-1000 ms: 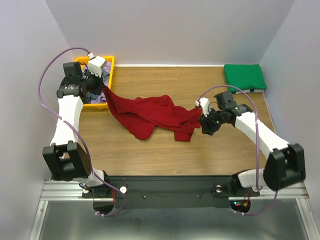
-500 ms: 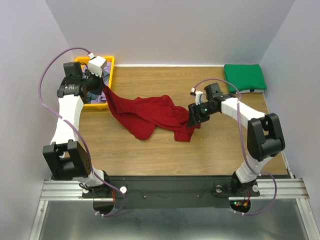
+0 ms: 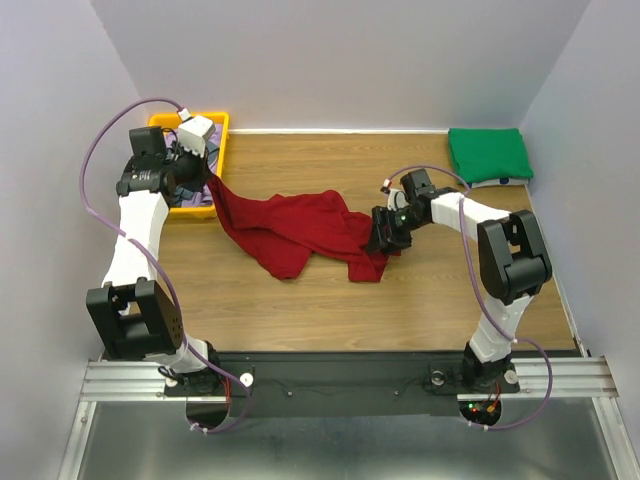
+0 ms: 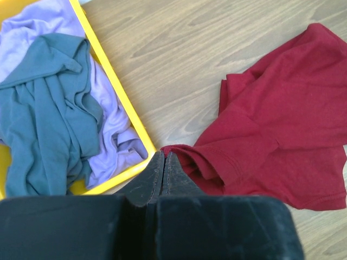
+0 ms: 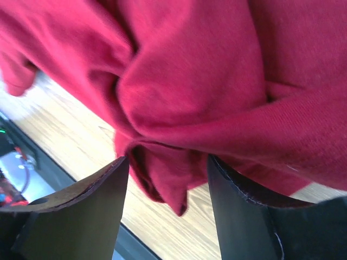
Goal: Fold and stack the t-shirts
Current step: Flatten the tshirt out
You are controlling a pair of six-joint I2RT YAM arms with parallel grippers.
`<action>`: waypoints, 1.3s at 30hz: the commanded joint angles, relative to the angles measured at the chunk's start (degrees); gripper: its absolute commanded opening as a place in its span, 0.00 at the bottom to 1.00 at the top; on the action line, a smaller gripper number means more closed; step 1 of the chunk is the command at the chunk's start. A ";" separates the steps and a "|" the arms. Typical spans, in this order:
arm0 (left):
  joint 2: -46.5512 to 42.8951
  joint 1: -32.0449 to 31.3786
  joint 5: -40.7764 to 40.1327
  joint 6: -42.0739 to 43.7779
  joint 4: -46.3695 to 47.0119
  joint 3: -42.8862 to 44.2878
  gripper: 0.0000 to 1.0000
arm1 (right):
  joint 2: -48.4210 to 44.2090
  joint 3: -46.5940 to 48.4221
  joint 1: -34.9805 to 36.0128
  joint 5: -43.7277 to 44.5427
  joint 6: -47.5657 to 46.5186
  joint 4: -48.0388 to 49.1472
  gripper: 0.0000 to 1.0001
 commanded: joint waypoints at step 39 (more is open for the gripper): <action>-5.32 -0.01 3.44 -0.51 1.78 -3.11 0.00 | -23.78 -12.44 45.62 21.43 -68.16 -22.75 0.01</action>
